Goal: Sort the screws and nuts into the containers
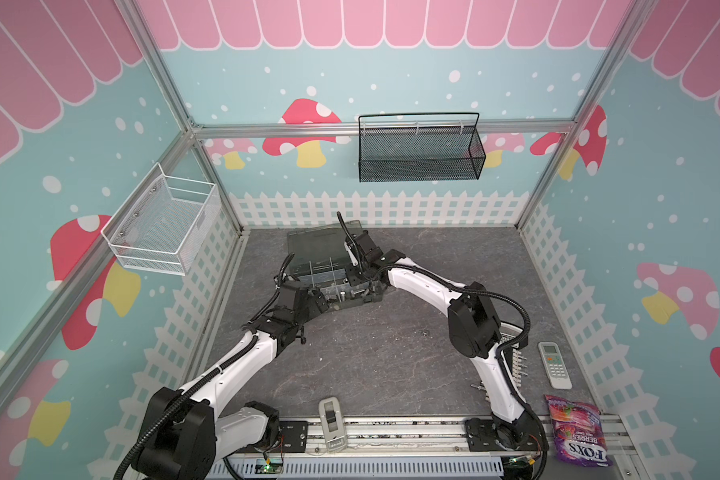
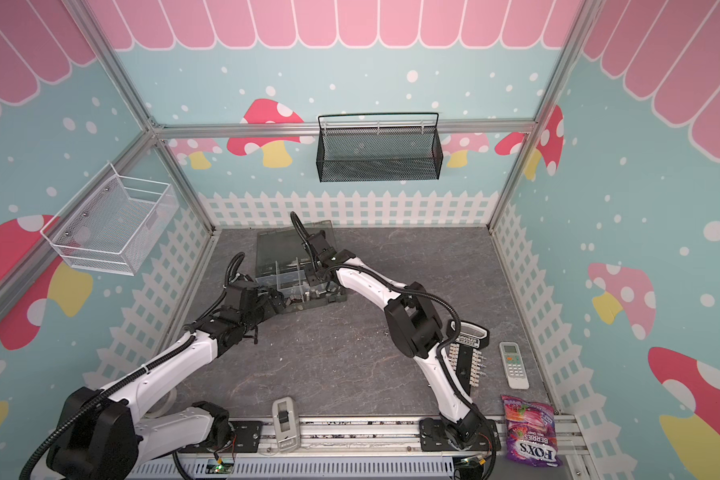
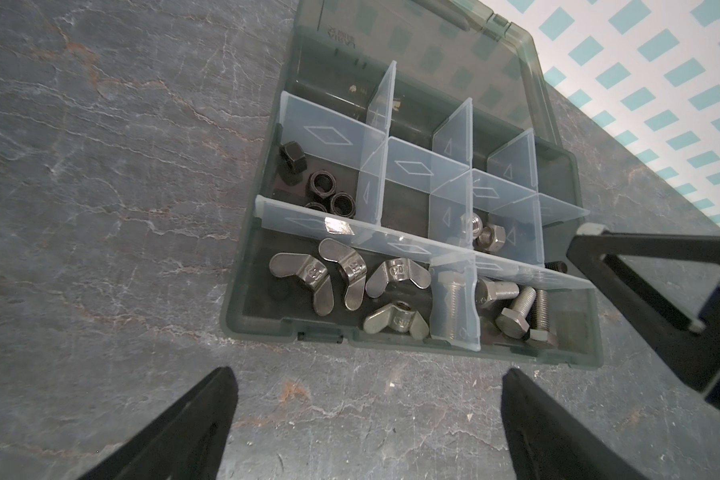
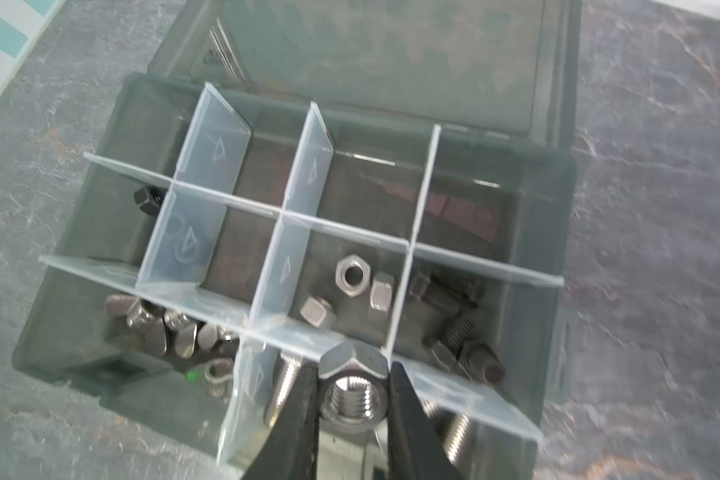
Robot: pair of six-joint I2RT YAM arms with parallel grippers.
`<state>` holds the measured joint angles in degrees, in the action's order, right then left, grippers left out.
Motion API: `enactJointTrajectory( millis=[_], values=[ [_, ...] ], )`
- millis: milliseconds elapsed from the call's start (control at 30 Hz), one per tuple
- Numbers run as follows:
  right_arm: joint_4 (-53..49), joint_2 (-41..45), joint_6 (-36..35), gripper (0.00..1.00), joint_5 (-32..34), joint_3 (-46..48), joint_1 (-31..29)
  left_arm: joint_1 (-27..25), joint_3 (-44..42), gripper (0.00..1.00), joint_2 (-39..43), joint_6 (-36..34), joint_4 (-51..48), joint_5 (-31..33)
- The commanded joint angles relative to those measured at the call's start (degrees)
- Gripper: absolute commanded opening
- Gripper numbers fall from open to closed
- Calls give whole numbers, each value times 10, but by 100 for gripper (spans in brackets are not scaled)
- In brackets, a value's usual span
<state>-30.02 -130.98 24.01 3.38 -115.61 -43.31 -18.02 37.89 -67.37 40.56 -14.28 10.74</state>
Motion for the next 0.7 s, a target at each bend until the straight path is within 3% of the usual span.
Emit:
enactJointTrajectory(
  millis=[0,400,667],
  values=[
    [-5,-31,-18,13,-9,-37,-5,4,-7,100,5,10,8,9],
    [-22,-69,-17,34,-27,-86,-5,5,-4,100,6,8,8,15],
    [-29,-58,-17,38,-22,-95,-6,8,-5,100,7,7,8,15]
  ],
)
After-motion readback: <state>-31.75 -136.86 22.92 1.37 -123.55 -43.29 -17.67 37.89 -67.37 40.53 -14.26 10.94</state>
